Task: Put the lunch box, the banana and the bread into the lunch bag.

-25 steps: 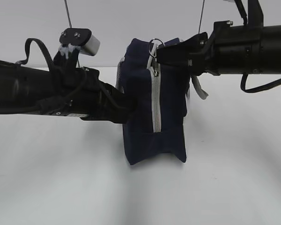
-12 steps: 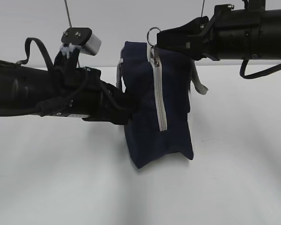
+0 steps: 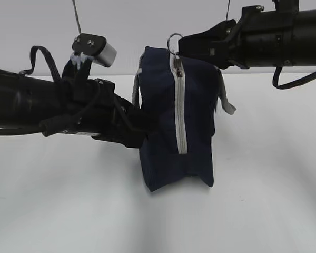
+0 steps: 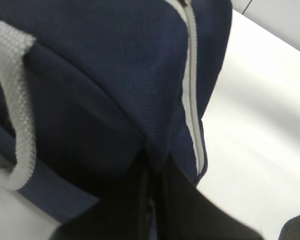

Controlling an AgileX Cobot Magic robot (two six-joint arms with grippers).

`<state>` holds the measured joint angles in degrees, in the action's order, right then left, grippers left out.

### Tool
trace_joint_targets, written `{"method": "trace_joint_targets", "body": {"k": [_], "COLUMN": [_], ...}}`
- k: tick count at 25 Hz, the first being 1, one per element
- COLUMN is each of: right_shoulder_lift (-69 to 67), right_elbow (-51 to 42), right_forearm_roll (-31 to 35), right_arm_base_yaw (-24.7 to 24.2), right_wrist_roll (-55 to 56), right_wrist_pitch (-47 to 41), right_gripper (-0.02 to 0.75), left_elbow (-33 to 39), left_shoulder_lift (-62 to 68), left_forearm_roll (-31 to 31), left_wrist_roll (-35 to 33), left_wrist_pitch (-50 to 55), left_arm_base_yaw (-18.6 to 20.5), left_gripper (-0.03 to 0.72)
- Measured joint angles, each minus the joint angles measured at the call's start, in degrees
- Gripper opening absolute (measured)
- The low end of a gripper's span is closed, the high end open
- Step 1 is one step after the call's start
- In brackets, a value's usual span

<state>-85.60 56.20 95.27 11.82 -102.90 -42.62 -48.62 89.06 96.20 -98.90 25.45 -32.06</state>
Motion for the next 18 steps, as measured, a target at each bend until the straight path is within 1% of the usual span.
{"method": "trace_joint_targets", "body": {"k": [6, 8, 13, 18], "right_shoulder_lift": [-3.54, -5.09, -7.23, -10.03], "right_elbow": [4.54, 6.44, 10.27, 12.49], "right_forearm_roll": [-11.85, -14.11, -17.23, -17.97], "right_arm_base_yaw": [0.00, 0.00, 0.00, -1.01], "right_wrist_roll": [3.46, 4.32, 5.40, 7.38], "right_wrist_pitch": [-8.84, -10.48, -11.84, -13.97], "right_gripper": [-0.016, -0.016, -0.016, -0.016], "left_elbow": [0.00, 0.00, 0.00, 0.00], "left_shoulder_lift": [0.00, 0.00, 0.00, 0.00], "left_forearm_roll": [-2.11, -2.50, -3.56, -4.58], "left_wrist_roll": [0.00, 0.00, 0.00, 0.00], "left_wrist_pitch": [0.12, 0.17, 0.17, 0.29], "left_arm_base_yaw": [0.00, 0.00, 0.00, 0.00], "left_gripper": [0.006, 0.006, 0.006, 0.006]}}
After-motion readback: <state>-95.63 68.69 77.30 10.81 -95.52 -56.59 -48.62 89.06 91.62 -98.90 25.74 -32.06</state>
